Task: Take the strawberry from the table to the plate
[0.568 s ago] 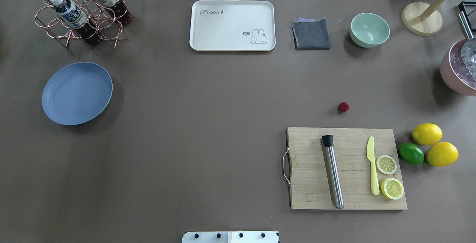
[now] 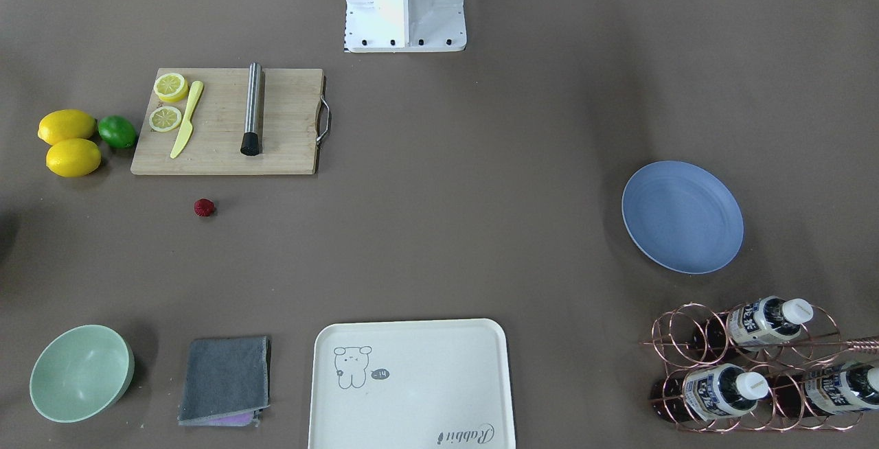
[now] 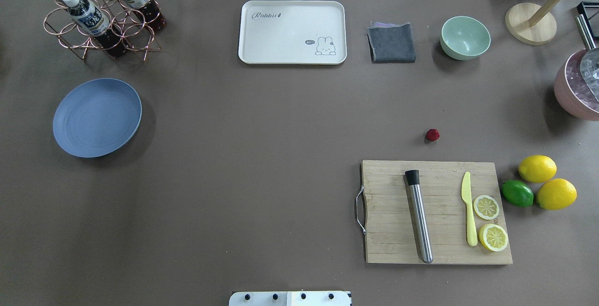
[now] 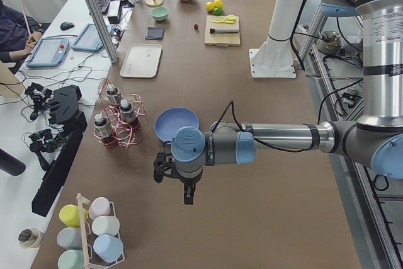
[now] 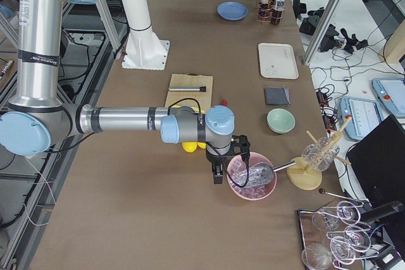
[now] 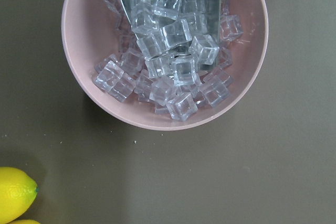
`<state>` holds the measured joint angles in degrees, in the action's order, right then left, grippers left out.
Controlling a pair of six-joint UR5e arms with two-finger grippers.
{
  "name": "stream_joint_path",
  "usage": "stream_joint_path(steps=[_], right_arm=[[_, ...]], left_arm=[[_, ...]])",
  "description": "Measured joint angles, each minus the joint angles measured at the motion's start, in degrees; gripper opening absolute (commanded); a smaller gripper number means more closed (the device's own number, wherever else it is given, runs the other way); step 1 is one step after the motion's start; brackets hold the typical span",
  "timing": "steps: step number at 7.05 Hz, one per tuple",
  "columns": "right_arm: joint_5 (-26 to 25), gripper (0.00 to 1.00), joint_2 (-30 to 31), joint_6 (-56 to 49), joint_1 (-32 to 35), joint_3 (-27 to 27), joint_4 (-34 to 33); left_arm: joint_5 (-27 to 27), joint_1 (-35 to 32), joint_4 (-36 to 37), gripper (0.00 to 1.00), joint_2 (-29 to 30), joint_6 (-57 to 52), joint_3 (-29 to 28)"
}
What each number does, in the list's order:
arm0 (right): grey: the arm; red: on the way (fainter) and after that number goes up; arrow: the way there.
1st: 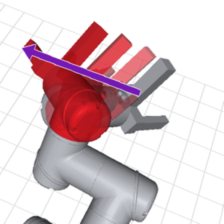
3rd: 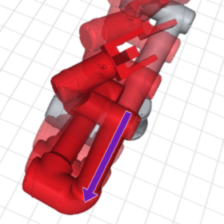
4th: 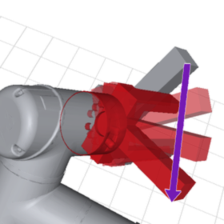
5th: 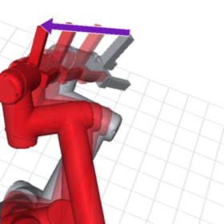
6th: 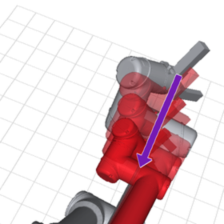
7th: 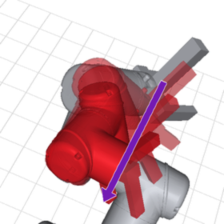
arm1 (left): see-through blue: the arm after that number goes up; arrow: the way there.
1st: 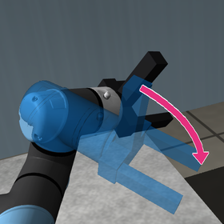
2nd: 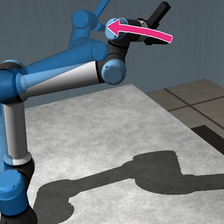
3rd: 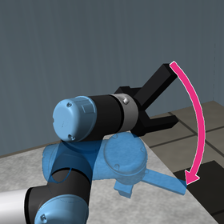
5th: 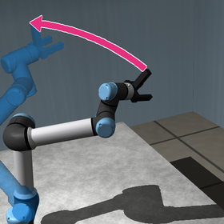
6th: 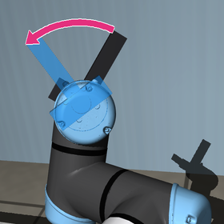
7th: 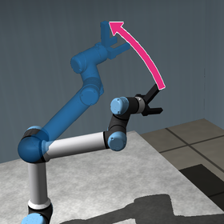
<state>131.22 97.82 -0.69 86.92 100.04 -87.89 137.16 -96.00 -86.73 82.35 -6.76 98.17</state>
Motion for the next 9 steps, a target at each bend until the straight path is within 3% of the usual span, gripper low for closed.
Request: stream_joint_path(steps=[9], right_arm=[[-0.16,1.00,-0.07,0.21,0.00,-0.32,0.00]], left_arm=[[-0.10,-0.15,0.08,0.98,0.85,0.17,0.00]])
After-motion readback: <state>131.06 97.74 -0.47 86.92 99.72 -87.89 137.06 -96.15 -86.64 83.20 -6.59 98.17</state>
